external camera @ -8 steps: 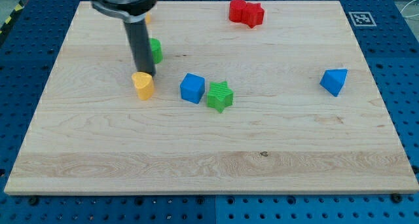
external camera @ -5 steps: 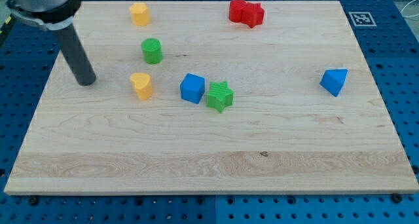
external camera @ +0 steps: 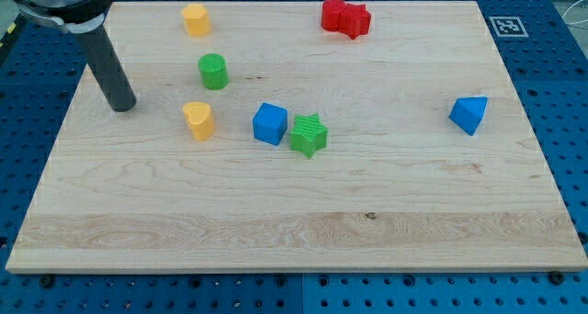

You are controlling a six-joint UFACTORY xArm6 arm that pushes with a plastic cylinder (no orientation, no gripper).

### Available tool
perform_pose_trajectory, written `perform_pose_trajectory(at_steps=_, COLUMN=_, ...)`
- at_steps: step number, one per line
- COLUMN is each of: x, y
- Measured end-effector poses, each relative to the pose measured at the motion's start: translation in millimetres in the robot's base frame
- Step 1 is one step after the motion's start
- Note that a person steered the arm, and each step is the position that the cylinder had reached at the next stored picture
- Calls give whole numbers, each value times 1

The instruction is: Point your arm closer to the yellow heart

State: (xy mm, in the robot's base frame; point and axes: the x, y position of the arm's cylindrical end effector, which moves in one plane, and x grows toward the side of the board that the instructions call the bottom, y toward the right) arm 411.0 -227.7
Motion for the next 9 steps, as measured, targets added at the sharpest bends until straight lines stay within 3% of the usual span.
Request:
perform_pose_trajectory(at_steps=1, x=0, y=6)
perform_pose_trajectory(at_steps=3, x=45, y=22)
perform_pose_trajectory(at_steps=5, x=97, y=102)
perform_pose_trajectory(at_steps=6, x=97, y=122)
perform_pose_trajectory(at_steps=9, x=120, y=111)
